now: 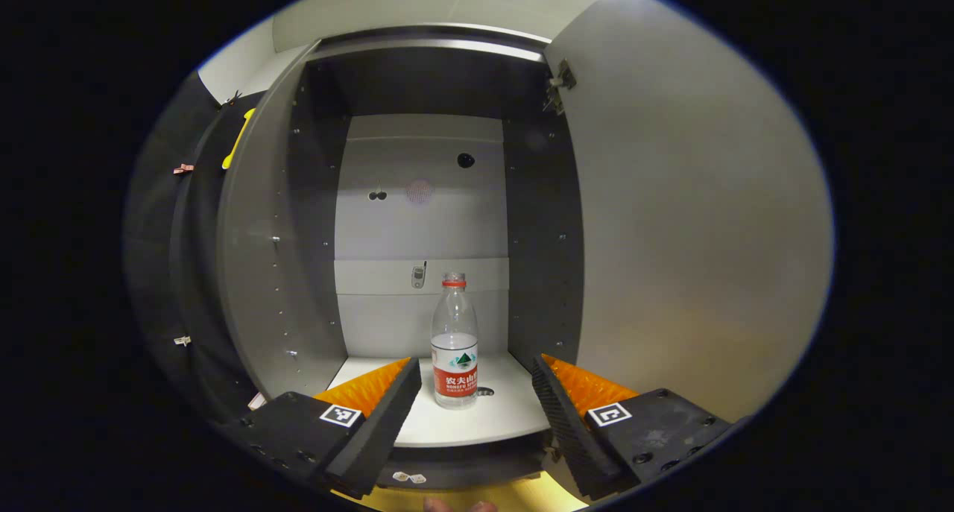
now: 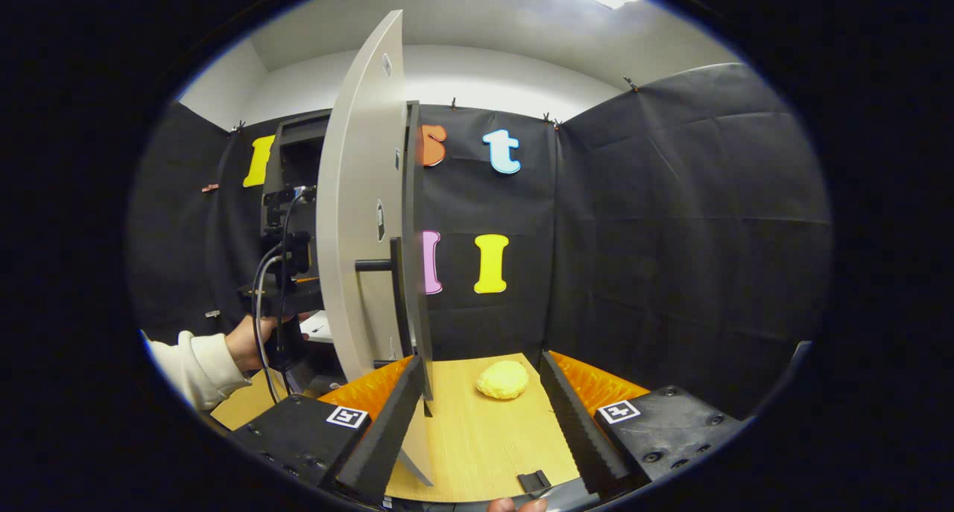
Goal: Open the cabinet door with the right hand, grasp the bottle in the cabinet with the left hand and place it on the coaster, then close the cabinet door with the right hand.
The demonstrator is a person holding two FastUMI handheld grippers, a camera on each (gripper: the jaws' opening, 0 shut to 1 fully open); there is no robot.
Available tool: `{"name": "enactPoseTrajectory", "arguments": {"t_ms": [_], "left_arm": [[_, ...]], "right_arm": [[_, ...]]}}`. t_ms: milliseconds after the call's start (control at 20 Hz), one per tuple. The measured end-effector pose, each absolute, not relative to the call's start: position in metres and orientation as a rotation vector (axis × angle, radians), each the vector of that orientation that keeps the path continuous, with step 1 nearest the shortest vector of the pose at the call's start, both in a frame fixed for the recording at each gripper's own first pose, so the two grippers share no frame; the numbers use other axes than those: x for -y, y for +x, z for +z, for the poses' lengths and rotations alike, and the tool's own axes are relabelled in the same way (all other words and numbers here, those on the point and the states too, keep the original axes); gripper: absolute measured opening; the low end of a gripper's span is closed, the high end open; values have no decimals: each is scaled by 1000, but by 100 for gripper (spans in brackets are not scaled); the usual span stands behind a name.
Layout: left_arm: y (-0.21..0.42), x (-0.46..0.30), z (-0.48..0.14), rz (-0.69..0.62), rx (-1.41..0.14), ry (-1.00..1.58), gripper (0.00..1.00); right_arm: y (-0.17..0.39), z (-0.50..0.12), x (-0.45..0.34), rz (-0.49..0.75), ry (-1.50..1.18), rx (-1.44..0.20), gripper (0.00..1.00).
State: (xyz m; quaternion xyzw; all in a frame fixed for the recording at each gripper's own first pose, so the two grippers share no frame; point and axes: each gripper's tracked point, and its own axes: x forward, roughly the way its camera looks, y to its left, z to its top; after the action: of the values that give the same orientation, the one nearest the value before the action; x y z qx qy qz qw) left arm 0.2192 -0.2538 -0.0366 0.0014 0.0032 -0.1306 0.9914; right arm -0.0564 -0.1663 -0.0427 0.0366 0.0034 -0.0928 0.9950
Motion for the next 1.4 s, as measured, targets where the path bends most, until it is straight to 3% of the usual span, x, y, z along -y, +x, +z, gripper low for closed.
{"name": "enactPoseTrajectory", "arguments": {"t_ms": [350,1000,1100,1400], "left_arm": [[309,250,-78,-175,-60,7,95],[381,258,-100,-127,-91,66,96],[382,256,-99,-112,-100,55,76],[343,244,-65,-139,-48,45,75]], "right_arm": [[-54,-52,197,-263,64,12,96],[-41,-68,220,-309,59,-12,97],[-40,-67,219,-297,79,-22,98],[-44,-61,217,-288,99,-8,98]]}}
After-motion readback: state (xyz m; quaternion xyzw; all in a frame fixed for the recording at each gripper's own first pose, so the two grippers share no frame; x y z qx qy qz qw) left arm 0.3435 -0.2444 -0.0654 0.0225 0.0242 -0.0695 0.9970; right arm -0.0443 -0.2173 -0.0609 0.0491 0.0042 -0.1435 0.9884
